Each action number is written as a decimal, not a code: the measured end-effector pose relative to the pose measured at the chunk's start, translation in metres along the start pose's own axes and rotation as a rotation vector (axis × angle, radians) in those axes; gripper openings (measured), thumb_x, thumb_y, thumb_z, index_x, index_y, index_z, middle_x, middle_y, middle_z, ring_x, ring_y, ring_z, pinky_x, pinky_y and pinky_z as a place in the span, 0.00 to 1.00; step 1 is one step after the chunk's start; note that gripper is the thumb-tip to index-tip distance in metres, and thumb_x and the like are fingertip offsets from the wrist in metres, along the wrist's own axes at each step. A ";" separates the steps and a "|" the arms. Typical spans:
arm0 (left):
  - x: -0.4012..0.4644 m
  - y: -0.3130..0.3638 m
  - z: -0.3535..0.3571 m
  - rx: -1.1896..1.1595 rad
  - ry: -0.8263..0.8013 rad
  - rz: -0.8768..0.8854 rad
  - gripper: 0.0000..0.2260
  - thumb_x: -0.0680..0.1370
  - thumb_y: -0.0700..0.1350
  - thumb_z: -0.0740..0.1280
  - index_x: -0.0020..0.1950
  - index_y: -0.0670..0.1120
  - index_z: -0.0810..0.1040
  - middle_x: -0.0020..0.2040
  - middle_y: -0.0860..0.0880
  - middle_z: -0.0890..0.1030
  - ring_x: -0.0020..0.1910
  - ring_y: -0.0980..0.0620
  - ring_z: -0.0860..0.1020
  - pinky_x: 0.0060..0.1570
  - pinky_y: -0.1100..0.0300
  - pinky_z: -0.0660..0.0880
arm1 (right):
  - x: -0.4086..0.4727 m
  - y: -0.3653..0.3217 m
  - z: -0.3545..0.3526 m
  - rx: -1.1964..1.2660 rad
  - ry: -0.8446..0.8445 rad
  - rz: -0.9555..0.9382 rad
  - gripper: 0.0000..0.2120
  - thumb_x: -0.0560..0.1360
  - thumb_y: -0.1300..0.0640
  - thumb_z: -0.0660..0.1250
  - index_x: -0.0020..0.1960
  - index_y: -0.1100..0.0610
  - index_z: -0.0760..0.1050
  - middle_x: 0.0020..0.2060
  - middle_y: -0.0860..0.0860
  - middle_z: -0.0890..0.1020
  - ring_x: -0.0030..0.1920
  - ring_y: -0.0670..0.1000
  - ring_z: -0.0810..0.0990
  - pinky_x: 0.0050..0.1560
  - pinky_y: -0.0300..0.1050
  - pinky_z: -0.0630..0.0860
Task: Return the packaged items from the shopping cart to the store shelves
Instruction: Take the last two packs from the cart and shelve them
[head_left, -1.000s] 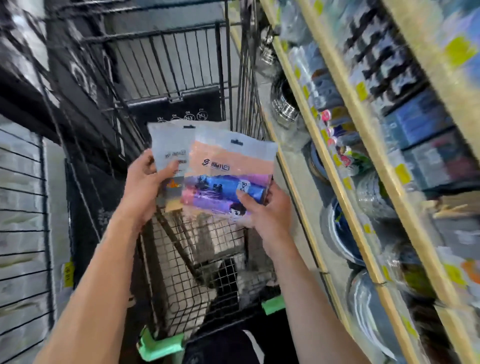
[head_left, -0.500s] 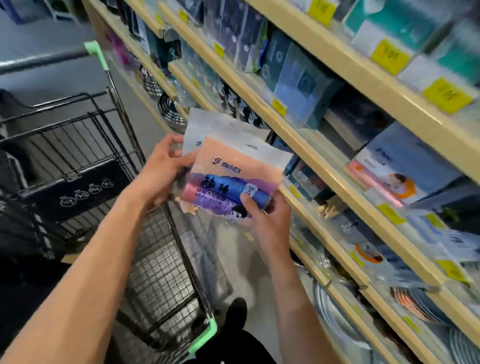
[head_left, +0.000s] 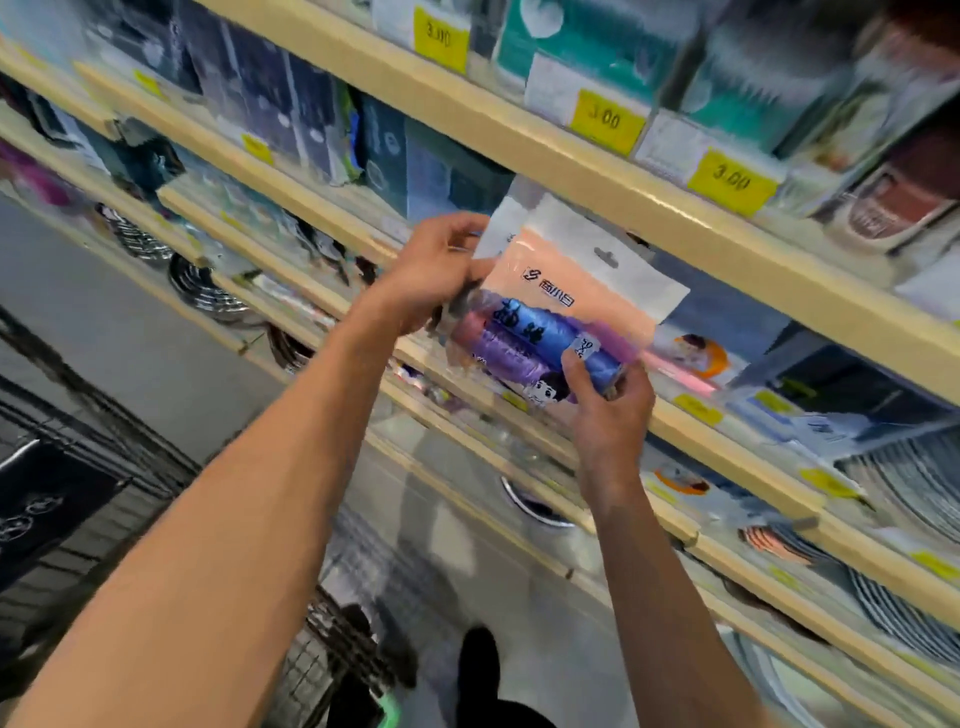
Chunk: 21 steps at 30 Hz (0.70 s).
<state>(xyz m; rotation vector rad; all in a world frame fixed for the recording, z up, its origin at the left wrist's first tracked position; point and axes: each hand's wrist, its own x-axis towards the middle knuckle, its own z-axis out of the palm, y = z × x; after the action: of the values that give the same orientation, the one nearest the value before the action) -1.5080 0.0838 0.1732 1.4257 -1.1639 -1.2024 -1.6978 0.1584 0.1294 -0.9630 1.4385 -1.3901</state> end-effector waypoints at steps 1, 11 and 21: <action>0.014 -0.002 0.001 0.035 -0.013 0.025 0.14 0.77 0.32 0.70 0.62 0.40 0.79 0.52 0.45 0.83 0.41 0.56 0.81 0.40 0.61 0.80 | 0.004 0.001 0.004 -0.017 0.044 -0.019 0.15 0.75 0.63 0.72 0.60 0.61 0.74 0.48 0.51 0.83 0.42 0.41 0.84 0.35 0.35 0.79; 0.083 -0.005 0.008 0.478 0.091 0.222 0.23 0.74 0.42 0.71 0.31 0.47 0.57 0.31 0.51 0.59 0.29 0.56 0.57 0.25 0.62 0.51 | 0.024 0.003 0.048 -0.142 0.356 -0.143 0.14 0.73 0.58 0.75 0.56 0.52 0.77 0.51 0.51 0.83 0.53 0.51 0.83 0.56 0.56 0.81; 0.095 -0.013 0.002 0.578 0.216 0.167 0.15 0.71 0.33 0.66 0.28 0.40 0.63 0.29 0.46 0.69 0.30 0.45 0.69 0.33 0.57 0.60 | 0.063 -0.003 0.068 -0.381 0.492 -0.252 0.20 0.70 0.41 0.73 0.47 0.59 0.77 0.39 0.58 0.82 0.40 0.61 0.79 0.44 0.60 0.77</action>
<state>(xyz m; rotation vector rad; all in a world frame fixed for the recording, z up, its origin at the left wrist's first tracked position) -1.5005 -0.0082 0.1471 1.7829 -1.5110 -0.5930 -1.6526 0.0782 0.1294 -1.1180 2.0602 -1.6485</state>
